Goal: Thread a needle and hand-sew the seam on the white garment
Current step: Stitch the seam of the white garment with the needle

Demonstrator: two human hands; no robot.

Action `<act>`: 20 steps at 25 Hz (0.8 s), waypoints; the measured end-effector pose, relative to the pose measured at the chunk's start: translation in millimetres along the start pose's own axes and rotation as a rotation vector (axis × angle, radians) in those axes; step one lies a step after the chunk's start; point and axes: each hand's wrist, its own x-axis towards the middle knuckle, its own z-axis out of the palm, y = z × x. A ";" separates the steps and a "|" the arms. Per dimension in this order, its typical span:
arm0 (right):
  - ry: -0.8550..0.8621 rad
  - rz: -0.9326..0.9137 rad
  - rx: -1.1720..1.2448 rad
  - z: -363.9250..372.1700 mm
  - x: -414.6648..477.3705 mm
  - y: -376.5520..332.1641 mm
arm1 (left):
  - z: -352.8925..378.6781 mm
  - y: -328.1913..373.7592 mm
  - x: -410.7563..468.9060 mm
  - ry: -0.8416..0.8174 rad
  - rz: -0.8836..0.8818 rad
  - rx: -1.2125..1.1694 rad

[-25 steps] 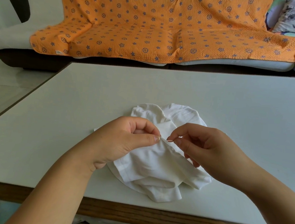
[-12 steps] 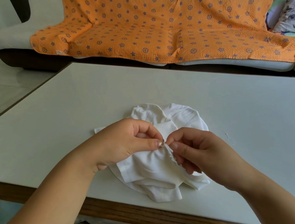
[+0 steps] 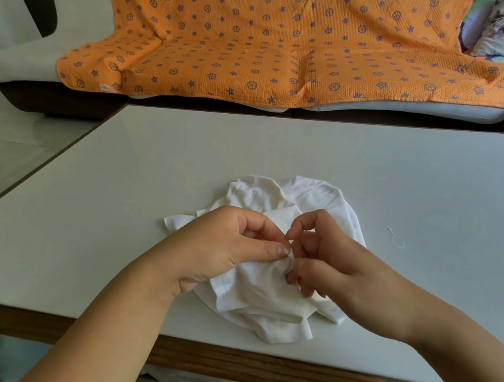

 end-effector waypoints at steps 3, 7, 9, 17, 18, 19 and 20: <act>0.026 -0.066 -0.156 4.2 0.5 2.0 | 1.8 -0.2 1.4 -0.006 -0.005 0.002; 0.024 -0.111 -0.177 7.1 0.6 1.4 | 2.7 -1.0 2.4 -0.008 -0.012 -0.010; 0.028 -0.104 -0.173 5.7 0.1 2.1 | 1.2 -2.1 3.6 0.000 -0.026 -0.005; 0.112 -0.117 -0.243 5.3 1.0 3.0 | -1.5 -5.2 5.5 0.039 -0.066 -0.012; 0.124 -0.125 -0.270 5.6 0.4 2.9 | -1.5 -5.2 5.6 0.039 -0.069 -0.021; 0.131 -0.127 -0.298 6.5 -0.2 2.9 | -1.4 -5.0 5.5 0.037 -0.072 -0.036; 0.135 -0.121 -0.319 7.7 -0.6 2.5 | -1.3 -5.1 5.2 0.034 -0.073 -0.046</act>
